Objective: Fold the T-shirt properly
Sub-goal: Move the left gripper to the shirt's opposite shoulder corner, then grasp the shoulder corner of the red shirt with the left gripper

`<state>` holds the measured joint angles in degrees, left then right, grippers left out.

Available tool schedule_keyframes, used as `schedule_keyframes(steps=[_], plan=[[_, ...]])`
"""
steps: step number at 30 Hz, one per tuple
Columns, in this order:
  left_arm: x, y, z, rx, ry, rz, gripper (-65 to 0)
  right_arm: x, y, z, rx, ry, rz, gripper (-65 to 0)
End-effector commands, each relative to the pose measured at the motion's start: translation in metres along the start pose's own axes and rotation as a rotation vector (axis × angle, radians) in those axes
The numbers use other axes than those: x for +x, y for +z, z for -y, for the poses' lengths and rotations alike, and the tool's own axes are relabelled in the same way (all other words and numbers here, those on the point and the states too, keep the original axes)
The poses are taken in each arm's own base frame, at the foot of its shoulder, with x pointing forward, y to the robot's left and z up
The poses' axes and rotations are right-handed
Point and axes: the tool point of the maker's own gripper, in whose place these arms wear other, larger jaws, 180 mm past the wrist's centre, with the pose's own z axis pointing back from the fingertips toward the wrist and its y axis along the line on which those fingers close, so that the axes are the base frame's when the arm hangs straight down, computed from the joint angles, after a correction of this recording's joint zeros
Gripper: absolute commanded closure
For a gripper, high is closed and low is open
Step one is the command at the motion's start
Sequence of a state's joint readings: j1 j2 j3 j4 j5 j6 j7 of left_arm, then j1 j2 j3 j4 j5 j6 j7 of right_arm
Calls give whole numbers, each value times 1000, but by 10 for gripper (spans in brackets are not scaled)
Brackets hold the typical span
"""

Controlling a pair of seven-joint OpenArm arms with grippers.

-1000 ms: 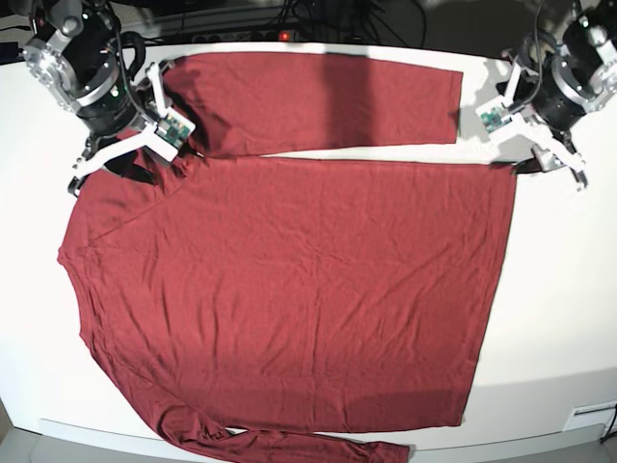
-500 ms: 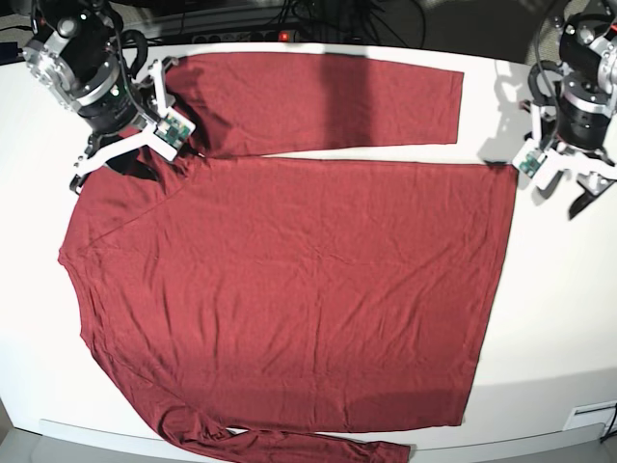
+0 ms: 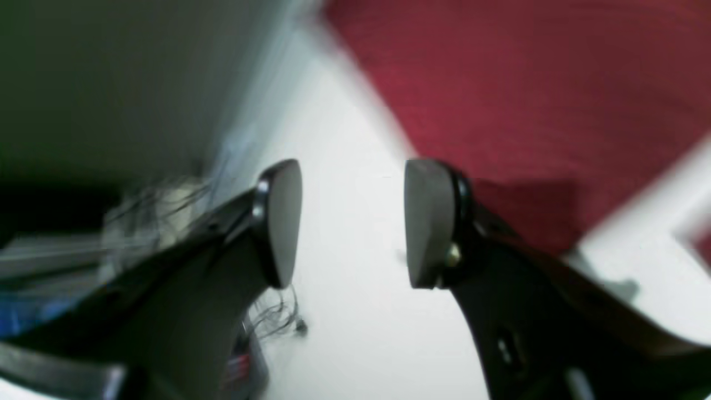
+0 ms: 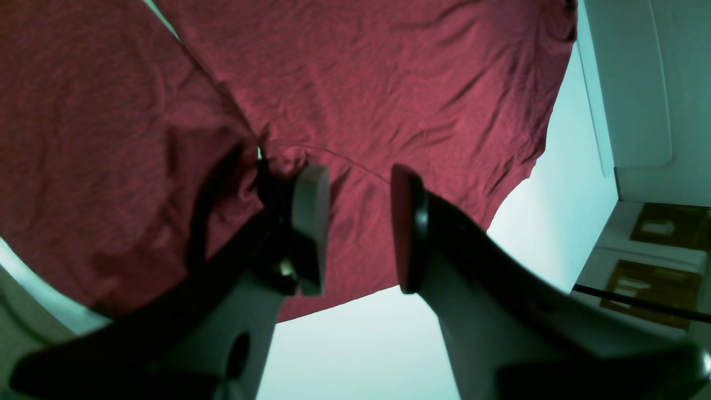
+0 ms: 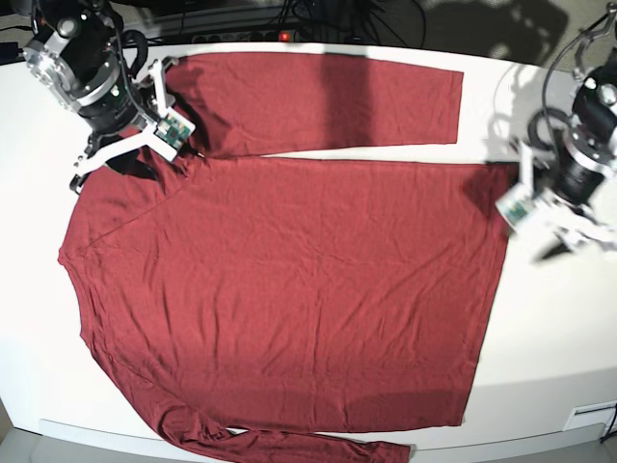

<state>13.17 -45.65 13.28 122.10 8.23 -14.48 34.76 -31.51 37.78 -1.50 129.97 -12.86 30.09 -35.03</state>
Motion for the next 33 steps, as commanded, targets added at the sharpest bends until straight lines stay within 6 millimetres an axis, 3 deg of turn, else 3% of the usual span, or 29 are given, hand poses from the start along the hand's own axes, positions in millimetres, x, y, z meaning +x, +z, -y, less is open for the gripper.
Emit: schedule_keyframes(steps=[1,5,7,14,19,25,33], plan=[[10,2,-4,-11,-48,44,-290,5,4,8,-24,8,21,-197],[24,8,29,-202,-135,156,-290,5,4,8,-24,8,21,-197],[21,7,38,-259,-137,180,-290,5,3,8,-24,8,20,-197],[-45,-17,57,-336,-54,73,-290,5,3,8,-24,8,22,-197],[-68,-21,59,-333,-117,15,-290,5,4,8,-24,8,21,-197],[-52,-22,63,-329,-198,133,-290,6,3,8,-24,7,23,-197],[-50,-24,83,-374,-157,107,-290,5,4,8,-23,7,21,-197]])
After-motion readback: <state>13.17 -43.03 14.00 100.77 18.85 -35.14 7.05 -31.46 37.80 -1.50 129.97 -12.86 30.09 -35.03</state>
